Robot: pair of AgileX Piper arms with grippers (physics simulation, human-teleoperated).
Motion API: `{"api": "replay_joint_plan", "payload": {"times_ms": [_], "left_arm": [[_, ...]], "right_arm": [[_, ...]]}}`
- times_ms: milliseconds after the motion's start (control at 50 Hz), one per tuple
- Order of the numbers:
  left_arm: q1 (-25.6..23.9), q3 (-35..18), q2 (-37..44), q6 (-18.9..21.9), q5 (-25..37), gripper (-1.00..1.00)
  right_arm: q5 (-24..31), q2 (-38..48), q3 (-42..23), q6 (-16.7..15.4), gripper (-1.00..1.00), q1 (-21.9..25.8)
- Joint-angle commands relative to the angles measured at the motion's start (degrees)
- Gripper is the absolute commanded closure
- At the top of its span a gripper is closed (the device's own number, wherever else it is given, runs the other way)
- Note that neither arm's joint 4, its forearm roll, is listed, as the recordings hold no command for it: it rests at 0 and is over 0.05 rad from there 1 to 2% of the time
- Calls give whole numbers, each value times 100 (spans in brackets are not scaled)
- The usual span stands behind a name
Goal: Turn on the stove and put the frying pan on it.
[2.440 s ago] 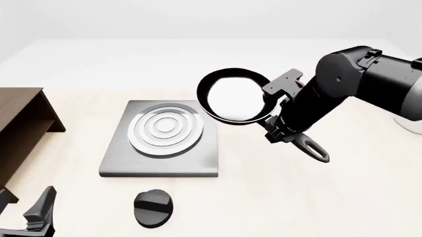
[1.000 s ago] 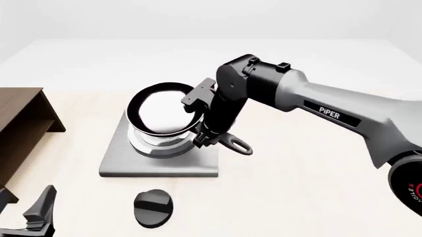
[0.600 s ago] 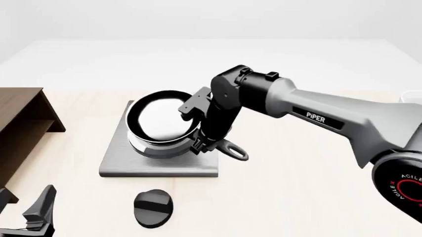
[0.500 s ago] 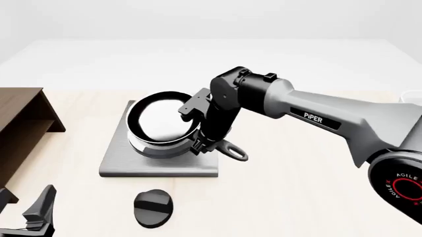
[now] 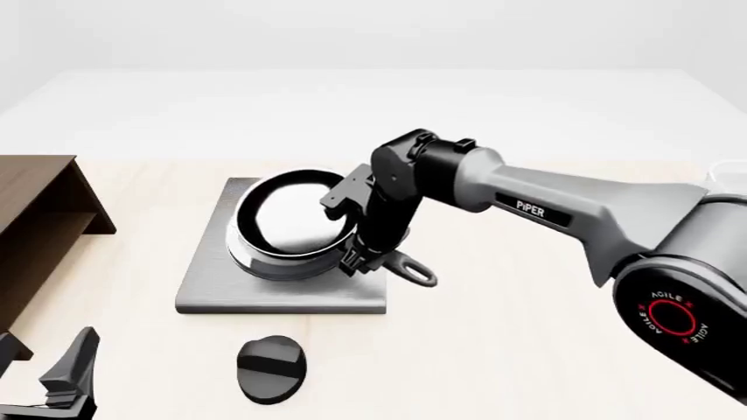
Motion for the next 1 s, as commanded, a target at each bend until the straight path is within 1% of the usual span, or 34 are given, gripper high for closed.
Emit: {"api": "replay_joint_plan", "payload": {"times_ms": [20, 60, 80, 120, 160, 280, 360, 380, 420, 560, 800, 820, 940, 960, 980, 1000], "left_arm": [[-1, 0, 0, -6, -4, -100], [0, 0, 0, -5, -7, -100], [0, 0, 0, -9, -4, -100], [1, 0, 0, -14, -6, -100], [0, 0, 0, -14, -11, -100], [2, 0, 0, -20, -11, -100], [2, 0, 0, -20, -17, -100], [3, 0, 0, -23, -16, -100], [1, 0, 0, -24, -18, -100], [-2, 0, 0, -36, -22, -100], [0, 0, 0, -44, -24, -100], [2, 0, 0, -46, -23, -100], [2, 0, 0, -49, -20, -100], [2, 0, 0, -48, -23, -100], [-1, 0, 0, -45, -23, -100], [1, 0, 0, -45, -25, -100]], "right_arm": [[-70, 65, -144, 102, 100, -16], [-77, 77, -138, 75, 100, -38], [-88, 76, -124, 134, 100, 7], [-104, 86, -110, 114, 100, 0], [-125, 98, -93, 182, 100, 52], [-173, 154, -76, 171, 100, 51], [-179, 200, -111, 238, 100, 93], [-180, 221, -112, 187, 100, 61], [-186, 221, -127, 245, 100, 103], [-223, 319, -162, 206, 100, 39], [-205, 415, -300, 252, 100, 72], [-191, 416, -319, 236, -100, 53], [-143, 323, -332, 250, -100, 76], [-130, 277, -328, 265, -100, 98], [-126, 213, -303, 352, -100, 182], [-116, 192, -306, 332, -100, 168]]}}
